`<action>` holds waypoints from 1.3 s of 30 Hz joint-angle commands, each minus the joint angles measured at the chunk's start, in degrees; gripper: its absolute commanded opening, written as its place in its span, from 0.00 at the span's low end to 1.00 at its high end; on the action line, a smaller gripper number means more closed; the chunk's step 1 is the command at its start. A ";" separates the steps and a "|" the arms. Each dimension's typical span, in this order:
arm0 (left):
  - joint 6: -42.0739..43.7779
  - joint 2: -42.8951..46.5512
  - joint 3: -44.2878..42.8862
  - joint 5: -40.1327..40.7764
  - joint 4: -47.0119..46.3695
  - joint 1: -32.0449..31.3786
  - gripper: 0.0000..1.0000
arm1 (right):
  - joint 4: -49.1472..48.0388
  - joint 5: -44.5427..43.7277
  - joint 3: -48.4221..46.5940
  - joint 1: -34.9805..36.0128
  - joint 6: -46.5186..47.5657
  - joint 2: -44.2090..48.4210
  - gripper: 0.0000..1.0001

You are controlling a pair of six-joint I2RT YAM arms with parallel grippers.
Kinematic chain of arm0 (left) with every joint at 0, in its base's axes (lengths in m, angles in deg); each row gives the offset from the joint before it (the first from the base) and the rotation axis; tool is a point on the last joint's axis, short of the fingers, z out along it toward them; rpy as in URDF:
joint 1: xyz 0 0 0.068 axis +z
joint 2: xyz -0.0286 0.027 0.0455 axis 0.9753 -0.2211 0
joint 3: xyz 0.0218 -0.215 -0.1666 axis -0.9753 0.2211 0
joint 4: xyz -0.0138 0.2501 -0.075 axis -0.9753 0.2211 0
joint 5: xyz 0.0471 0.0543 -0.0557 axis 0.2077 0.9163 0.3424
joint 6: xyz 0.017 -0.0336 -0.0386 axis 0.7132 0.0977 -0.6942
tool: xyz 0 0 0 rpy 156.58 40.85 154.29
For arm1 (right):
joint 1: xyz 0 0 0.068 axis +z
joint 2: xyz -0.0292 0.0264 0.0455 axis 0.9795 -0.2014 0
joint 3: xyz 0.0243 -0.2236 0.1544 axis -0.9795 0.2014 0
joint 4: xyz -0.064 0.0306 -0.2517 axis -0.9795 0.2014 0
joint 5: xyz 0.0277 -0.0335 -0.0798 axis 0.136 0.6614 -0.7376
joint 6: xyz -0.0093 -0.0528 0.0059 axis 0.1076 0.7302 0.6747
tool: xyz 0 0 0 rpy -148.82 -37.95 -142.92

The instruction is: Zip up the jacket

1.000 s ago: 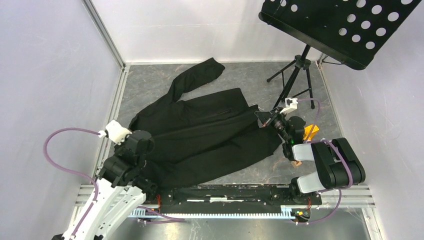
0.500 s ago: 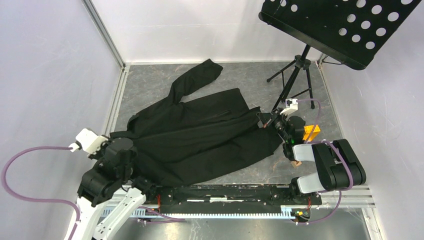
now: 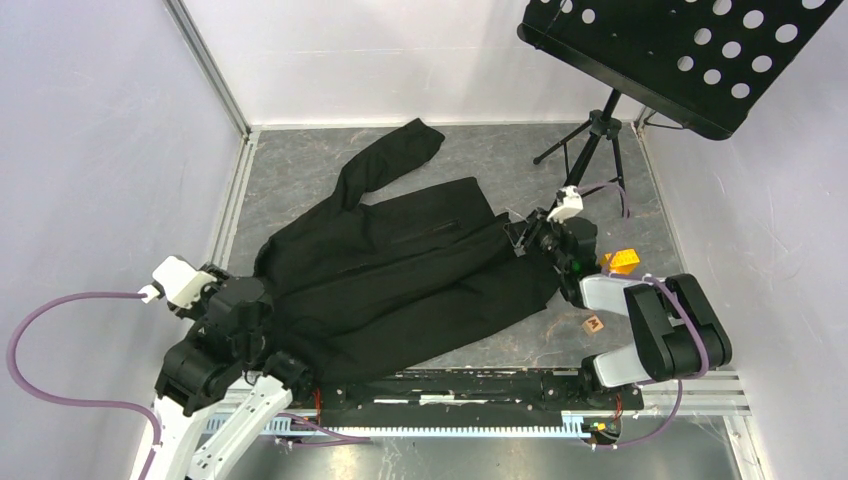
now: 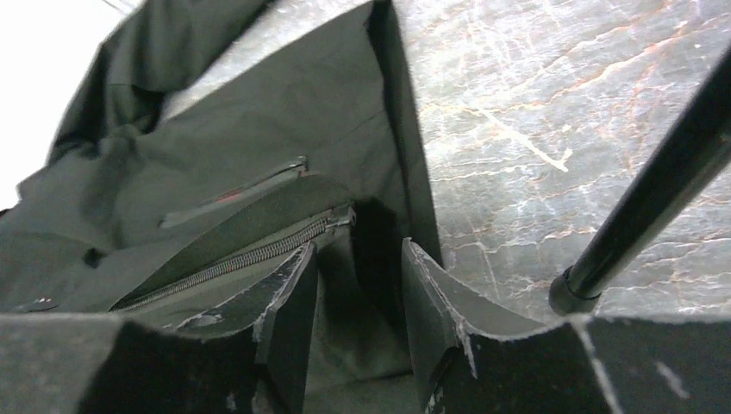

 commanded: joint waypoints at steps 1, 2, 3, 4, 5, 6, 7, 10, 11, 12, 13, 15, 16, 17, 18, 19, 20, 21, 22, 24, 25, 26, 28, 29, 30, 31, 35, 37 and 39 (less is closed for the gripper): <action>-1.70 0.86 1.21 -3.76 -3.87 0.44 0.60 | 24.09 -10.66 -9.43 1.71 10.26 2.45 0.49; -1.82 0.86 0.91 -5.29 -4.09 0.44 0.65 | 29.31 -12.00 -11.65 1.75 12.12 2.91 0.51; -1.85 0.99 0.32 -6.71 -4.36 0.44 0.67 | 33.27 -12.79 -13.51 1.77 13.75 3.78 0.54; -1.27 1.04 -0.12 -8.06 -5.34 0.44 0.69 | 37.78 -15.13 -14.89 1.78 15.74 4.69 0.60; 0.07 1.31 -0.57 -9.85 -7.10 0.43 0.71 | 41.57 -16.24 -16.02 1.84 17.09 6.09 0.71; 2.04 1.63 -1.06 -12.01 -9.70 0.44 0.72 | 44.51 -17.10 -17.06 1.82 18.72 7.57 0.81; 4.59 1.92 -1.31 -14.32 -12.86 0.44 0.75 | 47.47 -17.46 -17.93 1.99 20.30 8.95 0.96; 12.13 2.99 -2.01 -24.25 -21.74 0.44 0.80 | 55.74 -16.01 -20.20 3.17 24.98 14.60 0.98; 14.42 3.39 -2.33 -27.83 -24.59 0.44 0.82 | 57.95 -14.42 -21.42 3.84 26.72 16.66 0.98; 16.60 3.63 -2.73 -30.70 -27.28 0.42 0.83 | 60.69 -12.00 -22.79 4.45 28.42 18.31 0.98; 18.30 3.77 -3.15 -33.96 -29.23 0.44 0.85 | 63.37 -8.63 -24.67 4.86 29.75 20.36 0.98; 21.74 3.28 -4.93 -39.61 -32.57 0.44 0.90 | 67.70 -3.74 -28.75 4.94 31.25 23.99 0.98; 23.10 2.57 -6.12 -42.50 -33.42 0.39 0.92 | 69.81 -2.24 -31.24 4.93 31.95 25.96 0.98; 24.75 1.77 -7.83 -45.77 -33.66 0.44 0.93 | 71.43 -1.90 -33.97 4.89 32.21 27.80 0.98; 26.36 0.63 -9.89 -48.41 -33.52 0.44 0.94 | 73.58 -1.96 -36.62 4.92 32.38 29.21 0.98; 27.52 -0.39 -11.81 -51.51 -33.22 0.44 0.95 | 75.78 -1.86 -39.87 4.91 32.91 30.44 0.98; 28.78 -1.61 -14.13 -53.98 -32.68 0.44 0.98 | 77.11 -1.41 -42.79 4.95 33.52 31.72 0.98; 29.82 -2.67 -16.35 -56.51 -32.04 0.43 0.99 | 78.49 -1.76 -45.43 4.95 33.63 32.69 0.98; 30.46 -3.43 -18.21 -58.67 -31.50 0.42 1.00 | 79.68 -2.42 -48.57 4.97 33.71 33.81 0.98; 32.10 -4.69 -21.91 -62.63 -30.88 0.44 1.00 | 80.90 -3.97 -53.49 4.94 33.73 35.79 0.98; 32.95 -5.20 -23.75 -64.28 -30.62 0.44 1.00 | 81.21 -4.88 -55.66 4.93 33.74 37.03 0.98; 33.69 -5.56 -25.26 -65.96 -30.48 0.44 1.00 | 81.34 -6.19 -57.20 4.93 33.72 38.09 0.98; 34.53 -5.88 -27.80 -67.67 -30.31 0.43 1.00 | 80.29 -8.78 -58.93 4.93 33.79 40.99 0.98; 34.80 -5.94 -29.03 -68.09 -30.24 0.43 1.00 | 79.44 -10.41 -59.13 4.92 33.72 42.96 0.98; 34.92 -6.03 -29.98 -68.26 -30.18 0.44 1.00 | 78.31 -12.45 -59.06 4.89 33.77 44.81 0.98; 35.03 -6.01 -30.69 -68.35 -30.15 0.44 1.00 | 77.14 -14.43 -58.74 4.92 33.79 46.39 0.98; 35.28 -5.56 -32.27 -68.40 -30.31 0.44 1.00 | 73.43 -19.02 -56.39 4.93 33.37 51.80 0.98; 35.21 -5.30 -32.29 -68.38 -30.42 0.44 1.00 | 71.97 -20.13 -55.12 4.93 33.44 53.97 0.98; 35.13 -5.17 -32.27 -68.52 -30.59 0.44 1.00 | 71.19 -21.34 -54.12 4.93 33.43 55.34 0.98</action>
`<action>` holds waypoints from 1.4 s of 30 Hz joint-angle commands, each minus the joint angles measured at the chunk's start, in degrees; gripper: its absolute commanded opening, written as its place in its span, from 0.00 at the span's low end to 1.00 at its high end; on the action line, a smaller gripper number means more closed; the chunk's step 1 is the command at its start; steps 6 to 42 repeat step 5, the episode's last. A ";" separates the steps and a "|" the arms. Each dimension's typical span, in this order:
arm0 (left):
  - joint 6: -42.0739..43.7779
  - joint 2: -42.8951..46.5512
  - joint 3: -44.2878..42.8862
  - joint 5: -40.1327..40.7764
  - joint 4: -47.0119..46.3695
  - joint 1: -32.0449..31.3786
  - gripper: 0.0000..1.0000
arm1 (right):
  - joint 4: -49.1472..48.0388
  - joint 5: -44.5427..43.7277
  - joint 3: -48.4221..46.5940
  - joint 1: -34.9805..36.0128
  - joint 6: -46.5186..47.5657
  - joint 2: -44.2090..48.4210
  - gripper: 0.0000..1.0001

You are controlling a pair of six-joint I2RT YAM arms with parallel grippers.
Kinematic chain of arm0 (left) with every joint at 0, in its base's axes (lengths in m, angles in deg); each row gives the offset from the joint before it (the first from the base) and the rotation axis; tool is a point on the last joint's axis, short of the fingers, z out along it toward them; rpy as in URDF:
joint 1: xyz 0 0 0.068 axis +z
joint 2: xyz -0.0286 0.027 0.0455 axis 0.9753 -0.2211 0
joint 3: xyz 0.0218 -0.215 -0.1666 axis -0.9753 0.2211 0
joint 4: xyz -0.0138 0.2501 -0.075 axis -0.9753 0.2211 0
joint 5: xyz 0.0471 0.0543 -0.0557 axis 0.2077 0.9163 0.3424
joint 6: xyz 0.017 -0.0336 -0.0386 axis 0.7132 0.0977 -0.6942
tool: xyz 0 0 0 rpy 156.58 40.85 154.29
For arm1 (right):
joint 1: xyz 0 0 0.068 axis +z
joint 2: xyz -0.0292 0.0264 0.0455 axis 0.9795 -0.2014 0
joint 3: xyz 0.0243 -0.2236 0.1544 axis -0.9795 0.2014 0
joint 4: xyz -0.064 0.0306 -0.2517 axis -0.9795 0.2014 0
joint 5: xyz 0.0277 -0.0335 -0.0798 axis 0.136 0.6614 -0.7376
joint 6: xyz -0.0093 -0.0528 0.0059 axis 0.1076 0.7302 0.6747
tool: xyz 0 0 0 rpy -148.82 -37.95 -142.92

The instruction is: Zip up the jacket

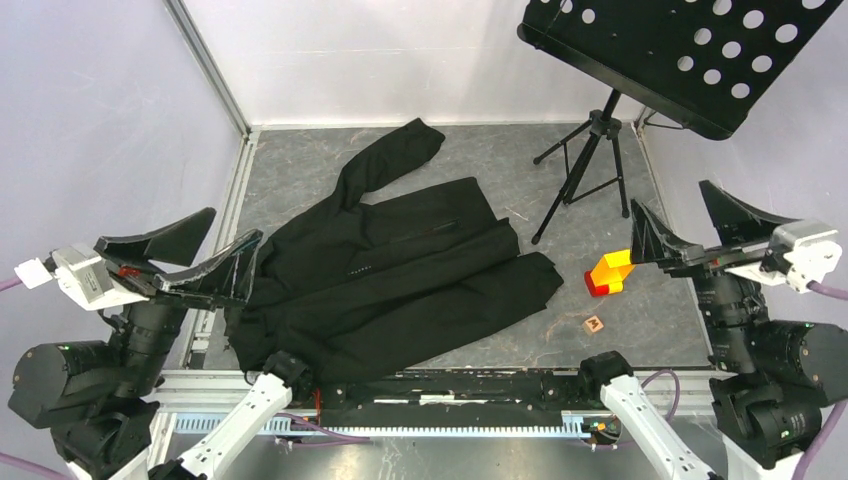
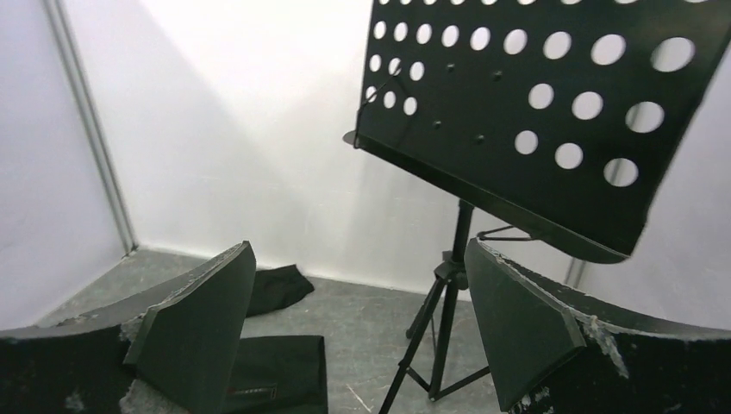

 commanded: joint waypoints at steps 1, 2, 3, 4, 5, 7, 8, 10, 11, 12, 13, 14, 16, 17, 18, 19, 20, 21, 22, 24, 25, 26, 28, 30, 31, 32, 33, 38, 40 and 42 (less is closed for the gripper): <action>2.93 -0.10 -0.65 -1.95 -0.80 0.33 1.00 | -2.53 -4.89 2.73 0.06 0.70 1.72 0.98; 2.93 -0.16 -0.61 -1.87 -0.78 0.33 1.00 | -2.71 -4.22 2.98 0.06 0.69 2.04 0.98; 2.86 -0.30 -0.52 -1.78 -0.75 0.33 1.00 | -2.34 -4.22 2.96 0.05 0.67 1.92 0.98; 2.78 -0.45 -0.45 -1.84 -0.75 0.33 1.00 | -2.13 -4.19 3.03 0.00 0.71 1.75 0.98; 2.76 -0.50 -0.41 -1.99 -0.79 0.33 1.00 | -2.11 -3.91 3.27 0.06 1.84 1.55 0.98; 2.76 -0.50 -0.41 -1.99 -0.79 0.33 1.00 | -2.11 -3.91 3.27 0.06 1.84 1.55 0.98; 2.76 -0.50 -0.41 -1.99 -0.79 0.33 1.00 | -2.11 -3.91 3.27 0.06 1.84 1.55 0.98; 2.76 -0.50 -0.41 -1.99 -0.79 0.33 1.00 | -2.11 -3.91 3.27 0.06 1.84 1.55 0.98; 2.76 -0.50 -0.41 -1.99 -0.79 0.33 1.00 | -2.11 -3.91 3.27 0.06 1.84 1.55 0.98; 2.76 -0.50 -0.41 -1.99 -0.79 0.33 1.00 | -2.11 -3.91 3.27 0.06 1.84 1.55 0.98; 2.76 -0.50 -0.41 -1.99 -0.79 0.33 1.00 | -2.11 -3.91 3.27 0.06 1.84 1.55 0.98; 2.76 -0.50 -0.41 -1.99 -0.79 0.33 1.00 | -2.11 -3.91 3.27 0.06 1.84 1.55 0.98; 2.76 -0.50 -0.41 -1.99 -0.79 0.33 1.00 | -2.11 -3.91 3.27 0.06 1.84 1.55 0.98; 2.76 -0.50 -0.41 -1.99 -0.79 0.33 1.00 | -2.11 -3.91 3.27 0.06 1.84 1.55 0.98; 2.76 -0.50 -0.41 -1.99 -0.79 0.33 1.00 | -2.11 -3.91 3.27 0.06 1.84 1.55 0.98; 2.76 -0.50 -0.41 -1.99 -0.79 0.33 1.00 | -2.11 -3.91 3.27 0.06 1.84 1.55 0.98; 2.76 -0.50 -0.41 -1.99 -0.79 0.33 1.00 | -2.11 -3.91 3.27 0.06 1.84 1.55 0.98; 2.76 -0.50 -0.41 -1.99 -0.79 0.33 1.00 | -2.11 -3.91 3.27 0.06 1.84 1.55 0.98; 2.76 -0.50 -0.41 -1.99 -0.79 0.33 1.00 | -2.11 -3.91 3.27 0.06 1.84 1.55 0.98; 2.76 -0.50 -0.41 -1.99 -0.79 0.33 1.00 | -2.11 -3.91 3.27 0.06 1.84 1.55 0.98; 2.76 -0.50 -0.41 -1.99 -0.79 0.33 1.00 | -2.11 -3.91 3.27 0.06 1.84 1.55 0.98; 2.76 -0.50 -0.41 -1.99 -0.79 0.33 1.00 | -2.11 -3.91 3.27 0.06 1.84 1.55 0.98; 2.76 -0.50 -0.41 -1.99 -0.79 0.33 1.00 | -2.11 -3.91 3.27 0.06 1.84 1.55 0.98; 2.76 -0.50 -0.41 -1.99 -0.79 0.33 1.00 | -2.11 -3.91 3.27 0.06 1.84 1.55 0.98; 2.76 -0.50 -0.41 -1.99 -0.79 0.33 1.00 | -2.11 -3.91 3.27 0.06 1.84 1.55 0.98; 2.76 -0.50 -0.41 -1.99 -0.79 0.33 1.00 | -2.11 -3.91 3.27 0.06 1.84 1.55 0.98; 2.76 -0.50 -0.41 -1.99 -0.79 0.33 1.00 | -2.11 -3.91 3.27 0.06 1.84 1.55 0.98; 2.76 -0.50 -0.41 -1.99 -0.79 0.33 1.00 | -2.11 -3.91 3.27 0.06 1.84 1.55 0.98; 2.76 -0.50 -0.41 -1.99 -0.79 0.33 1.00 | -2.11 -3.91 3.27 0.06 1.84 1.55 0.98; 2.76 -0.50 -0.41 -1.99 -0.79 0.33 1.00 | -2.11 -3.91 3.27 0.06 1.84 1.55 0.98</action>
